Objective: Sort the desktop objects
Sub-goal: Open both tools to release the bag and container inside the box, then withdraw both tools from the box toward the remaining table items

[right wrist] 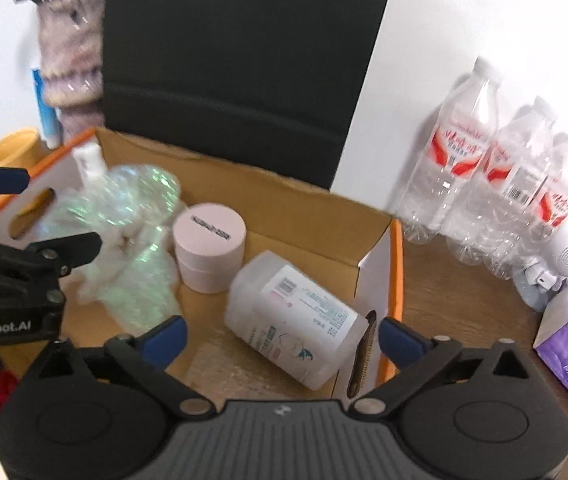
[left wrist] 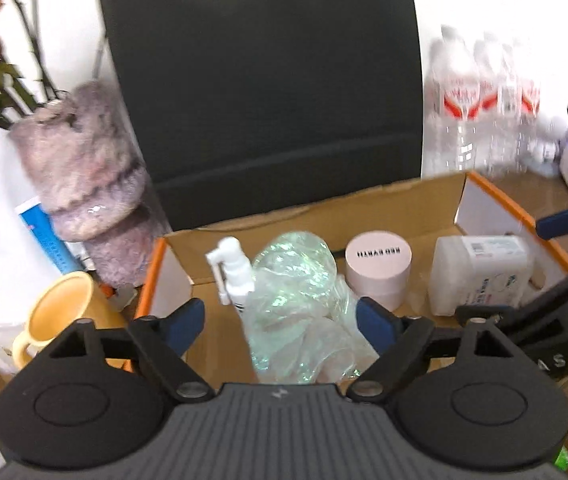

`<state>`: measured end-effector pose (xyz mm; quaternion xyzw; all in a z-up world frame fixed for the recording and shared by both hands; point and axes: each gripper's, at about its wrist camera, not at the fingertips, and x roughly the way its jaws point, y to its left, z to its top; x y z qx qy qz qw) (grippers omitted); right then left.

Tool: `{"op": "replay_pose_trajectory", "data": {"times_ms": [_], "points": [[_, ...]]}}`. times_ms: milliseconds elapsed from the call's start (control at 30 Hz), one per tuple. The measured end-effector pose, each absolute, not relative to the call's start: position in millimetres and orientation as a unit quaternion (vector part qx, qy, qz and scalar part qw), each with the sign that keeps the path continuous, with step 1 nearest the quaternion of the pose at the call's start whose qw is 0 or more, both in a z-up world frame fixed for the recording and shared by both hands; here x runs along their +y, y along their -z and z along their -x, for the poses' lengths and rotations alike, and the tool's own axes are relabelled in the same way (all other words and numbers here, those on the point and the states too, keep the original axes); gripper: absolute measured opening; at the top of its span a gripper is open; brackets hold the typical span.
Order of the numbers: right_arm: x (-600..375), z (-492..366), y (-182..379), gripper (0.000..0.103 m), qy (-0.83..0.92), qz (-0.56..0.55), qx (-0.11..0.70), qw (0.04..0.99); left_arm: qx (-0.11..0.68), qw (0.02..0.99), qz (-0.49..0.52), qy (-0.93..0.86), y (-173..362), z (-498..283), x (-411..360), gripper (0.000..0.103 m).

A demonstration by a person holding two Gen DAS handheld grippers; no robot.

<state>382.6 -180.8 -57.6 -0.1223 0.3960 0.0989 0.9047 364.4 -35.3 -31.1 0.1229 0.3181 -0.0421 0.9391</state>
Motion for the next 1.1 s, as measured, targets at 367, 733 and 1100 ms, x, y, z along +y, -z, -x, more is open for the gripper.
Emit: {"op": "replay_pose_trajectory", "data": {"times_ms": [367, 733, 1100], "points": [[-188.0, -311.9, 19.5, 0.103, -0.113, 0.121, 0.356, 0.92, 0.305, 0.946, -0.098, 0.047, 0.5, -315.3, -24.9, 0.103], [-197.5, -238.9, -9.9, 0.103, -0.126, 0.092, 0.318, 0.935, 0.268, 0.961, -0.049, 0.048, -26.7, -242.3, 0.7, 0.103], [-203.7, -148.9, -17.8, 0.103, -0.124, 0.061, 0.303, 0.943, 0.226, 0.972, 0.0, 0.066, -34.2, -139.7, 15.5, 0.103]]}}
